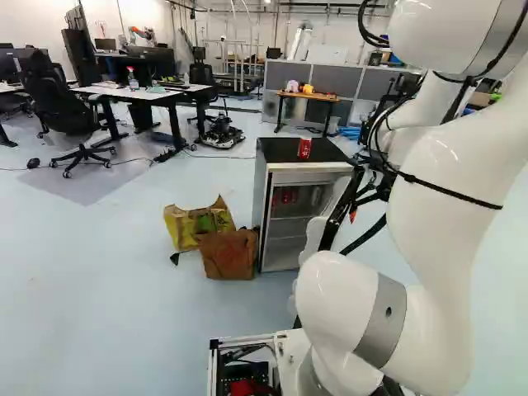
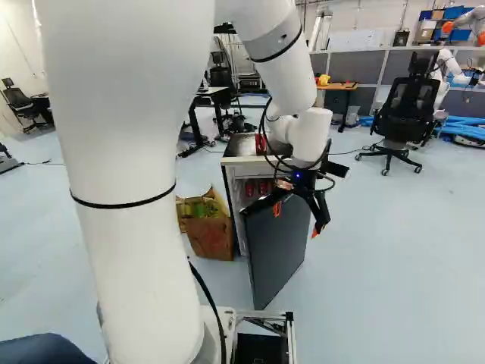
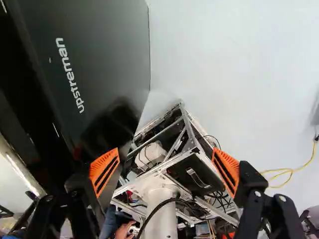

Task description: Grab a drink from the fridge

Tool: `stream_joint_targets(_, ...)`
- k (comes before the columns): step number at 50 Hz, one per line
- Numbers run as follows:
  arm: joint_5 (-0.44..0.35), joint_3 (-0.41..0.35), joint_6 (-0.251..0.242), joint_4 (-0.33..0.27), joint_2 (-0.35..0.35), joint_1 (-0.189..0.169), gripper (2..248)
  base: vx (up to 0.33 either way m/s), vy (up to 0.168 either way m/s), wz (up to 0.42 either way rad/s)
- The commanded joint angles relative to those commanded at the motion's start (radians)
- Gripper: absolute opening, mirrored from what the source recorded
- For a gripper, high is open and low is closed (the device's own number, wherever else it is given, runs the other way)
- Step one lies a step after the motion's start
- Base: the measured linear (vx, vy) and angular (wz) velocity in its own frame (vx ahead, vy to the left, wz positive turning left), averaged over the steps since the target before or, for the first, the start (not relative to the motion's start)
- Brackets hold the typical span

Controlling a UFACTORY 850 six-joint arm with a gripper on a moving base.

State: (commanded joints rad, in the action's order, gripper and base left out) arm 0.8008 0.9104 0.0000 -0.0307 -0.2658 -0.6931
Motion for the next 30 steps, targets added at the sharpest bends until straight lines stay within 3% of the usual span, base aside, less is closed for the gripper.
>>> stream_joint_targets(30,-0.107,-0.076,0.000,-0.057,0.057,0.128,247,0.000,0.000,0.000)
